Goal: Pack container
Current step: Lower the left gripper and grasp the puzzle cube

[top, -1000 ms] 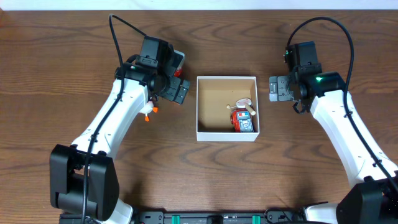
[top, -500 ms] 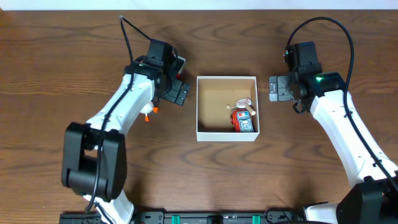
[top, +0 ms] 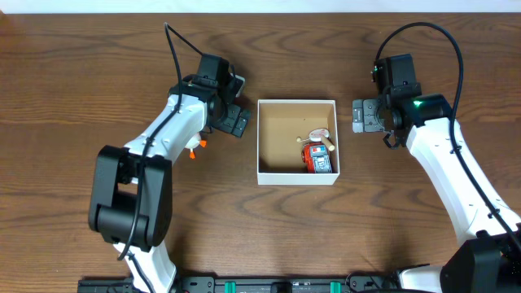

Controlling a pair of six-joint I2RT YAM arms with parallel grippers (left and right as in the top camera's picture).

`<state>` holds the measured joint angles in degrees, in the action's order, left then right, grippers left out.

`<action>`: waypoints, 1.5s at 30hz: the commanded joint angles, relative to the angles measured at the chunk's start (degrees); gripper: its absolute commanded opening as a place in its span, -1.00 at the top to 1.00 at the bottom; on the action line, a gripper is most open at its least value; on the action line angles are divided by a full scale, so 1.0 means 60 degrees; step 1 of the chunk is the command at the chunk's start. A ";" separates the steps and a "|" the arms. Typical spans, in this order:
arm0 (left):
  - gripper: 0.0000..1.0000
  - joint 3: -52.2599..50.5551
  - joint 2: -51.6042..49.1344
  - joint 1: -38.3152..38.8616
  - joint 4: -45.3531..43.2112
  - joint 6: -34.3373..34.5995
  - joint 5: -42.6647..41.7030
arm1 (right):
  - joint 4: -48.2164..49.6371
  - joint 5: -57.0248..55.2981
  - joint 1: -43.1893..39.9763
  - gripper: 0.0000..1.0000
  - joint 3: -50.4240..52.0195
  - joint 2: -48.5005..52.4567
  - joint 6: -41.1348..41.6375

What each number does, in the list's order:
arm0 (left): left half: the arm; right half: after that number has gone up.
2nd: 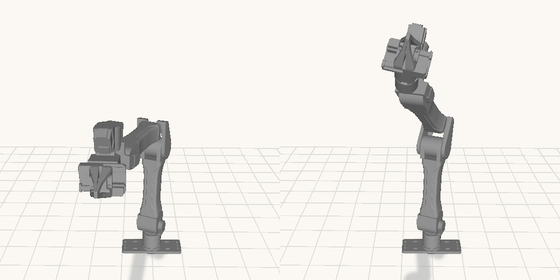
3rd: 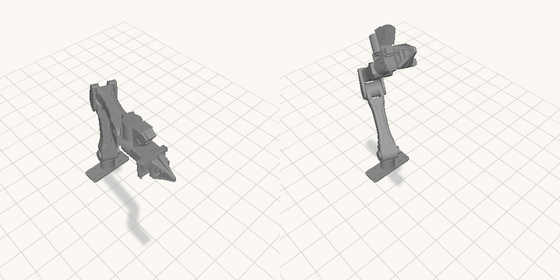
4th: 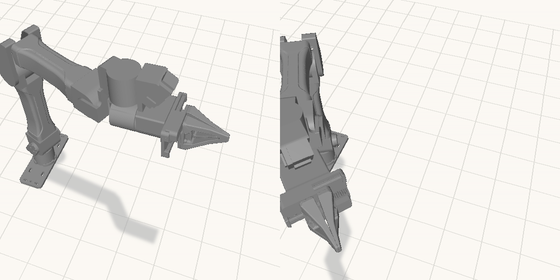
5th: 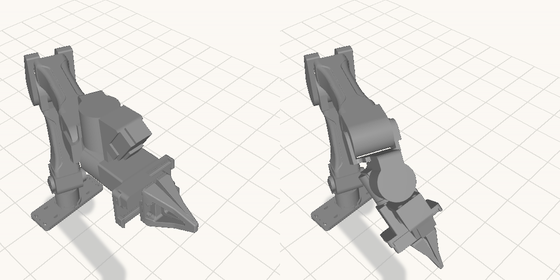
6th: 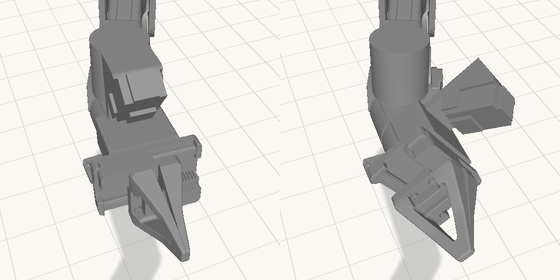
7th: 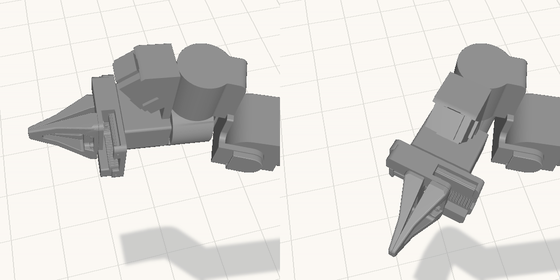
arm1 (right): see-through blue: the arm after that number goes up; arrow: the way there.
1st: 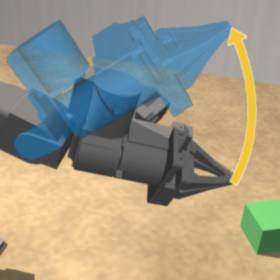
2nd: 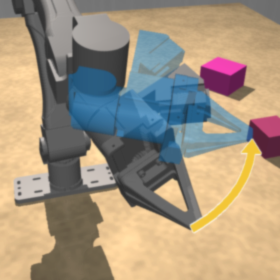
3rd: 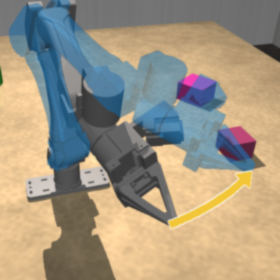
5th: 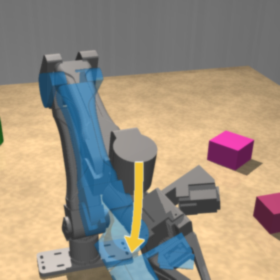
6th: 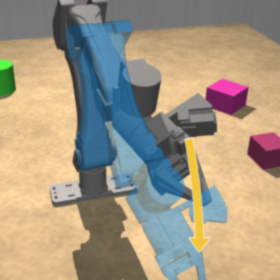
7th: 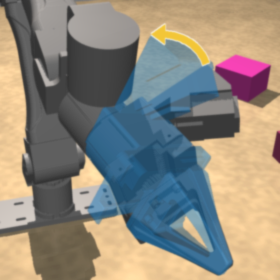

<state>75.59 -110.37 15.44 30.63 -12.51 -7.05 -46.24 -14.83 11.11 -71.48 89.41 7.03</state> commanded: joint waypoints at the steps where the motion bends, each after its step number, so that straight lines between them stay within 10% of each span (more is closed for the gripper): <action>1: -0.96 0.0098 -0.0200 -0.0022 -0.0022 -0.0160 0.0109 | -0.0004 -0.0022 -0.0029 -0.98 -0.0051 -0.0076 0.0109; 36: -0.85 0.0047 -0.0871 -0.0022 -0.0095 -0.0113 0.0106 | -0.0004 -0.0022 -0.0029 -0.98 -0.0051 -0.0076 0.0109; 45: -0.35 0.0047 -0.0656 -0.0015 -0.0164 -0.0124 0.0113 | -0.0004 -0.0022 -0.0029 -0.98 -0.0051 -0.0076 0.0109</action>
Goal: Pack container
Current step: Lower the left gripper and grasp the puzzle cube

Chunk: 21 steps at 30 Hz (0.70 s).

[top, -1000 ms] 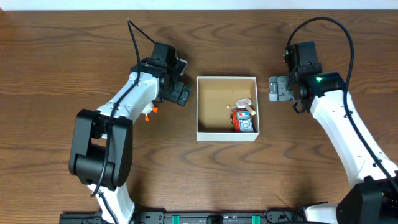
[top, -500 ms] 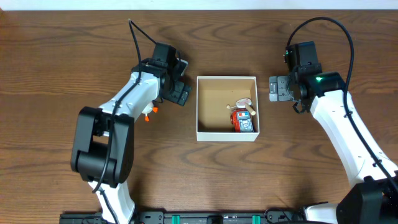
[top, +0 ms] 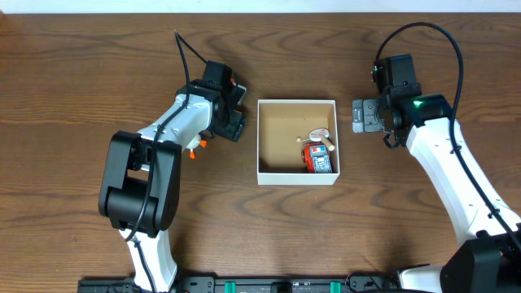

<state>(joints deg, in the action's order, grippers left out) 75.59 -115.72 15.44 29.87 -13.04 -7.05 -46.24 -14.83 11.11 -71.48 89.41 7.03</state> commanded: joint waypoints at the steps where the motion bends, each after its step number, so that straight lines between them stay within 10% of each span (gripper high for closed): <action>1: -0.32 0.0047 0.0259 -0.0015 -0.0055 -0.0036 0.0109 | -0.0004 -0.0022 -0.0029 -0.98 -0.0051 -0.0076 0.0109; 10: 0.06 0.0047 0.0616 -0.0015 -0.0004 -0.0036 0.0109 | -0.0004 -0.0022 -0.0029 -0.98 -0.0051 -0.0076 0.0109; 21: 0.07 0.0047 0.2441 -0.0015 0.0321 0.0506 0.0106 | -0.0004 -0.0022 -0.0029 -0.99 -0.0051 -0.0076 0.0109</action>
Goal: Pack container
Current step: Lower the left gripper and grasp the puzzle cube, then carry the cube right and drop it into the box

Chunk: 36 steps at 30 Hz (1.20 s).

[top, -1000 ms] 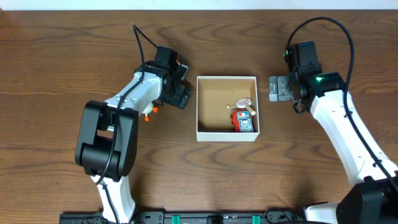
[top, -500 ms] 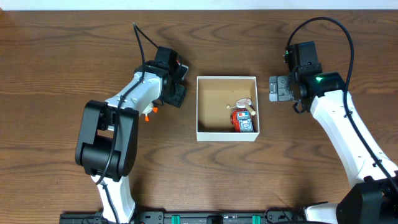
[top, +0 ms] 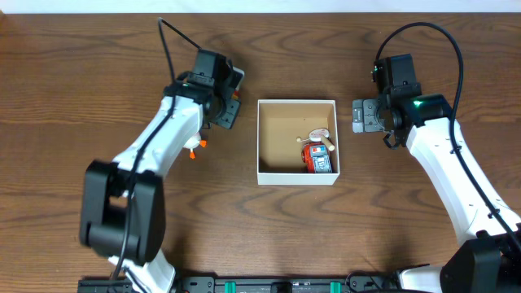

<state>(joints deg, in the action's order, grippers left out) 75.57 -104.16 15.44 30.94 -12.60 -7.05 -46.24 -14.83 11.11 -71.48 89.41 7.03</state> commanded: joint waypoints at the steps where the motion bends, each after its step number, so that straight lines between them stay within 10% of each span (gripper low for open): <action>1: 0.07 0.0051 0.0739 -0.0015 0.0273 0.0627 0.0106 | -0.0004 -0.0022 -0.0029 -0.99 -0.0051 -0.0076 0.0109; 36: 0.16 0.0047 0.2036 0.4419 0.1585 0.2925 0.0117 | -0.0004 -0.0018 -0.0029 -0.99 -0.0051 -0.0076 0.0109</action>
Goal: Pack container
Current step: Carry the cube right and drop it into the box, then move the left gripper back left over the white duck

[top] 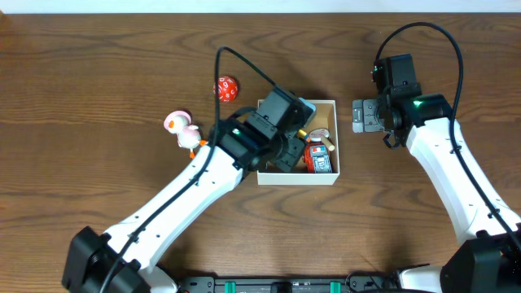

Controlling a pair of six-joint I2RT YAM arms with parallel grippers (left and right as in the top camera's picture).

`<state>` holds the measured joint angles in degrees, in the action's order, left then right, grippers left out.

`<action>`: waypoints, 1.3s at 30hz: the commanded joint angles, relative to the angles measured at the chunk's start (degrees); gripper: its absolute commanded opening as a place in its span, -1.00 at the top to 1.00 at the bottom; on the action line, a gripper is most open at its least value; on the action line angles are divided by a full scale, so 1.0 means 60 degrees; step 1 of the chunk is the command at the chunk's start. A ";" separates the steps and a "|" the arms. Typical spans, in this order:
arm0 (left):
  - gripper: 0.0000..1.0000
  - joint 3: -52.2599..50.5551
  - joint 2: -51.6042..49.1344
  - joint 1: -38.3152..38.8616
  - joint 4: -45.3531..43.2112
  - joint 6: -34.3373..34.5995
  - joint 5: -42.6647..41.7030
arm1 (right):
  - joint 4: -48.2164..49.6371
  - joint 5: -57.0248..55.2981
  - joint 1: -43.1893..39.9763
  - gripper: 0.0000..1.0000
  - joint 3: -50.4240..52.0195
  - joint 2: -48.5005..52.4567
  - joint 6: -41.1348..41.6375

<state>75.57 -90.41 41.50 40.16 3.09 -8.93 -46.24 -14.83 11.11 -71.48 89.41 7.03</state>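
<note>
The open white cardboard box (269,176) stands mid-table. Inside it lie a red packet (318,158) and a small cream item (320,132). My left gripper (290,151) reaches into the box from the left; its fingers are dark against the box floor, so their state and any load are unclear. A red ball (226,88) and a pink bird toy (182,129) lie on the table left of the box. My right gripper (356,115) hovers just right of the box's far right corner, its fingers not distinguishable.
The left arm (195,191) stretches diagonally from the near left edge to the box. The right arm (456,175) runs along the right side of the brown wooden table (81,73).
My left gripper has moved from the table left of the box to inside the box. The red ball and the pink bird toy, then covered by the arm, now show. The right arm is unchanged.
At all three earlier moments my left gripper sat low beside the box's left wall, shifting slightly, with only the bird toy's orange feet showing under the arm. Now it is in the box. The right gripper stayed beside the box throughout.
</note>
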 commanded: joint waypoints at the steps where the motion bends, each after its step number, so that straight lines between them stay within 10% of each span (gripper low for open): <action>1: 0.15 0.0047 -0.0324 0.0113 0.0084 0.0379 0.0433 | -0.0004 -0.0022 -0.0029 -0.98 -0.0051 -0.0076 0.0109; 26: 0.16 -0.0331 -0.1472 0.0146 0.1118 0.3118 0.0914 | -0.0004 -0.0022 -0.0029 -0.98 -0.0051 -0.0076 0.0109; 29: -0.19 -0.0335 -0.1472 0.0146 0.1220 0.3118 0.0914 | -0.0004 -0.0022 -0.0029 -0.99 -0.0051 -0.0076 0.0109; 39: -0.43 -0.0284 -0.1468 0.0142 0.0976 0.3107 0.0820 | -0.0004 -0.0022 -0.0029 -0.99 -0.0051 -0.0076 0.0109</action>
<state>73.84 -99.02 42.24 46.13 21.26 -4.25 -46.24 -14.81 11.11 -71.48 89.41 7.03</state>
